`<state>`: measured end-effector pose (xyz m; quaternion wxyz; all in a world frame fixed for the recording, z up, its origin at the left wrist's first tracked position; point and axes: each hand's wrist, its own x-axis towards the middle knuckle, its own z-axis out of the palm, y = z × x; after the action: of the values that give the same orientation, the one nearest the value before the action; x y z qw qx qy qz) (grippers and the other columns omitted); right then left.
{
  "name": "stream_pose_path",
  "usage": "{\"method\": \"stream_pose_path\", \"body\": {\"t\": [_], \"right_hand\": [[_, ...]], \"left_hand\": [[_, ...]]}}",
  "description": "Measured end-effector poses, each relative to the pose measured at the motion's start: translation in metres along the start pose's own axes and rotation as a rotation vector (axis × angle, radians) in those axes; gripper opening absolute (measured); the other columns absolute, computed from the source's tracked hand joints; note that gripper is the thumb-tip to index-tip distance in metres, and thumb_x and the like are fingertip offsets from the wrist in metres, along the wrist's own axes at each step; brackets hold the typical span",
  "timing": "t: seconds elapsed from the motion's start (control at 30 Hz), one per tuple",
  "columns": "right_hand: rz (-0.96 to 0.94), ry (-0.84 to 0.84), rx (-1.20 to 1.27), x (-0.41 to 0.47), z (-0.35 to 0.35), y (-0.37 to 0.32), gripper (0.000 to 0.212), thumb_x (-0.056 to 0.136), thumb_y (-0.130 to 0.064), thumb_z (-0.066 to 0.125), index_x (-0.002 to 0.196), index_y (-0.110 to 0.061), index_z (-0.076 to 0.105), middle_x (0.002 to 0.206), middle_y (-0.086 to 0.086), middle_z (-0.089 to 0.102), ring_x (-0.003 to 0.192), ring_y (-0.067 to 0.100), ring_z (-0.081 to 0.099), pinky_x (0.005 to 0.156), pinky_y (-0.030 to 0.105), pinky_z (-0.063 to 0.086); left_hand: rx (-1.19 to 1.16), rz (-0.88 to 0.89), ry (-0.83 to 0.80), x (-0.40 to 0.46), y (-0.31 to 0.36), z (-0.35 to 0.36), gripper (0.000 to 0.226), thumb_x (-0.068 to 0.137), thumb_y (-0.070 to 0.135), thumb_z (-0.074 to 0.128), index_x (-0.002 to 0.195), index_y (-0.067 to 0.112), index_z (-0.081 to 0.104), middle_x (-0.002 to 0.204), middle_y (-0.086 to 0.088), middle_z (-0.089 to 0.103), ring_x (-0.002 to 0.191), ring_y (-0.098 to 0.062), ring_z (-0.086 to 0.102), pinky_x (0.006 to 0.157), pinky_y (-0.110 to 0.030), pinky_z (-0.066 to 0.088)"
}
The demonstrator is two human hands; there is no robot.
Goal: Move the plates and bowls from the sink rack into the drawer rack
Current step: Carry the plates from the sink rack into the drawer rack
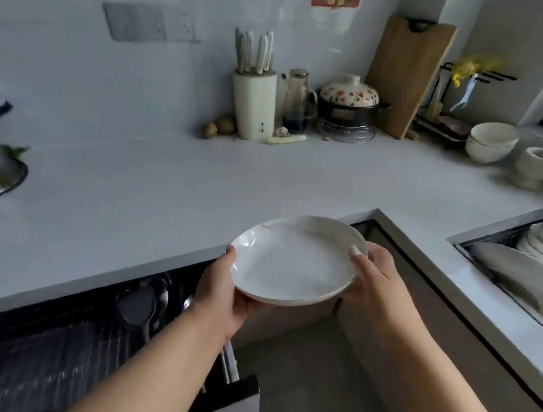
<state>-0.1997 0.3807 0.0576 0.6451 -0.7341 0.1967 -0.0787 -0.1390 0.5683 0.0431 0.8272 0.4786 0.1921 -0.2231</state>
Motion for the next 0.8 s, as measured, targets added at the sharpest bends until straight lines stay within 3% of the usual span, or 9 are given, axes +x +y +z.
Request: {"method": "stream_pose_path", "body": {"t": [0.07,0.13,0.3,0.4,0.5,0.6,0.7,0.8], "right_hand": [[0.163,-0.132,0.289,-0.005,0.038,-0.004,0.027,0.094,-0.036,0.048,0.110,-0.017,0.058,0.097,0.011,0.071,0.082,0.027,0.070,0.069,0.041,0.057],[0.227,-0.179,0.401,-0.010,0.073,-0.007,0.020,0.097,-0.023,0.043,0.105,-0.011,0.057,0.092,0.019,0.069,0.078,0.031,0.069,0.059,0.037,0.057],[0.262,-0.253,0.291,-0.026,0.168,-0.007,0.018,0.093,-0.017,0.043,0.097,-0.010,0.058,0.090,0.022,0.063,0.073,0.032,0.065,0.055,0.036,0.055],[0.311,-0.324,0.215,-0.042,0.232,-0.003,0.019,0.093,-0.017,0.044,0.104,-0.008,0.056,0.089,0.021,0.060,0.069,0.030,0.062,0.056,0.037,0.055],[0.328,-0.410,0.084,-0.060,0.300,0.007,0.016,0.093,-0.014,0.043,0.098,-0.011,0.057,0.081,0.015,0.062,0.062,0.025,0.061,0.054,0.035,0.053],[0.352,-0.455,-0.027,-0.076,0.370,0.022,0.016,0.092,-0.013,0.043,0.095,-0.011,0.059,0.082,0.015,0.063,0.068,0.028,0.063,0.055,0.037,0.055],[0.386,-0.494,-0.116,-0.086,0.439,0.042,0.014,0.092,-0.015,0.046,0.097,-0.011,0.058,0.089,0.018,0.063,0.075,0.033,0.066,0.066,0.049,0.059],[0.382,-0.545,-0.221,-0.089,0.501,0.064,0.021,0.093,-0.016,0.047,0.111,-0.011,0.056,0.094,0.016,0.063,0.078,0.032,0.066,0.061,0.043,0.059]], "left_hand": [[-0.021,0.021,0.046,-0.006,0.011,-0.033,0.036,0.100,0.043,0.041,0.112,0.016,0.060,0.103,-0.013,0.069,0.092,-0.031,0.066,0.060,-0.039,0.056],[-0.042,0.022,0.082,-0.012,0.021,-0.067,0.038,0.100,0.044,0.040,0.117,0.015,0.059,0.108,-0.015,0.068,0.094,-0.032,0.066,0.058,-0.040,0.057],[0.027,0.076,0.222,-0.032,0.044,-0.167,0.038,0.102,0.043,0.038,0.112,0.014,0.060,0.103,-0.014,0.069,0.087,-0.029,0.068,0.053,-0.036,0.057],[0.248,0.127,0.392,-0.043,0.055,-0.245,0.040,0.102,0.043,0.037,0.108,0.013,0.062,0.102,-0.014,0.068,0.087,-0.028,0.068,0.062,-0.038,0.059],[0.531,0.201,0.587,-0.056,0.068,-0.332,0.032,0.102,0.043,0.038,0.096,0.020,0.060,0.095,-0.009,0.066,0.088,-0.028,0.065,0.079,-0.047,0.057],[0.874,0.201,0.720,-0.069,0.078,-0.410,0.032,0.100,0.047,0.038,0.083,0.024,0.053,0.090,-0.005,0.064,0.084,-0.024,0.059,0.084,-0.039,0.050],[1.057,0.222,0.703,-0.079,0.087,-0.476,0.026,0.099,0.040,0.042,0.103,0.020,0.057,0.108,-0.003,0.063,0.097,-0.018,0.057,0.089,-0.035,0.045],[1.253,0.224,0.655,-0.082,0.092,-0.531,0.046,0.097,0.044,0.041,0.136,0.021,0.047,0.140,-0.002,0.051,0.127,-0.021,0.047,0.105,-0.035,0.039]]}}
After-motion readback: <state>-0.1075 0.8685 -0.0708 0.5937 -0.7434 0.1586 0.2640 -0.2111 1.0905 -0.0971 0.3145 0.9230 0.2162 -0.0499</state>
